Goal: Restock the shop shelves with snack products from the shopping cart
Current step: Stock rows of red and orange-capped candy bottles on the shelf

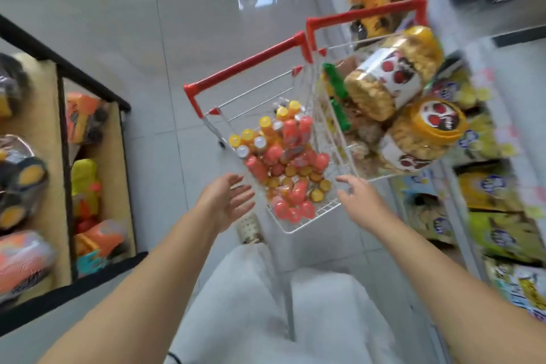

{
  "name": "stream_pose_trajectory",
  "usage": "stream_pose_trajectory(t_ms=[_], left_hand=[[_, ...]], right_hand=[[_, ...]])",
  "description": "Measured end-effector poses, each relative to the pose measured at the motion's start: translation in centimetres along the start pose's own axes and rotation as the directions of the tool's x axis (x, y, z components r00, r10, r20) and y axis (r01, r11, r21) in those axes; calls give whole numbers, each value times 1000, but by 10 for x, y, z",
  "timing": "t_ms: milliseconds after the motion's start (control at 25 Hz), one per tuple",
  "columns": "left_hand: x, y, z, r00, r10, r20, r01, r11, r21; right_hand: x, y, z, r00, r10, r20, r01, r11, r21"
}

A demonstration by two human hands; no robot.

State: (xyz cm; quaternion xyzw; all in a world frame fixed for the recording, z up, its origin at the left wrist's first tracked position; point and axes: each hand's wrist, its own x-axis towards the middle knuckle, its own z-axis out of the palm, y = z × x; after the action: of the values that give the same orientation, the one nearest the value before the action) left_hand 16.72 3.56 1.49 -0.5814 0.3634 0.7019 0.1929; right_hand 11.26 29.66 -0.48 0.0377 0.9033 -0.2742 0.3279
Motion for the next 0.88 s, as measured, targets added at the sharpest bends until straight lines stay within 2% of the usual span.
stream_pose_trajectory(t_ms=[80, 200, 360, 480, 560, 680, 880], left_hand=[[27, 12, -8, 999, -33, 11, 33, 999, -3], [69, 22, 0, 993, -88, 75, 89, 996, -6], [125, 32, 22, 985, -110, 135, 114, 993, -25], [159, 30, 27, 983, -116, 139, 125, 991, -55], [176, 27, 29, 983, -130, 132, 140, 988, -64], [188, 23, 36, 981, -149, 128, 157, 986, -61], [200, 20, 48, 983, -166, 82, 171, 983, -61]], right_hand=[[40, -20, 29, 994, 86, 68, -85, 996, -30], [107, -38, 60, 985, 120, 120, -115, 992, -51], [198, -56, 78, 997, 78, 3, -77, 997, -17], [252, -59, 93, 989, 9, -144, -28, 991, -129], [271, -58, 107, 975, 33, -220, -85, 970, -228], [279, -59, 120, 943, 53, -328, -150, 949, -276], [283, -60, 114, 960, 87, -265, -160, 949, -272]])
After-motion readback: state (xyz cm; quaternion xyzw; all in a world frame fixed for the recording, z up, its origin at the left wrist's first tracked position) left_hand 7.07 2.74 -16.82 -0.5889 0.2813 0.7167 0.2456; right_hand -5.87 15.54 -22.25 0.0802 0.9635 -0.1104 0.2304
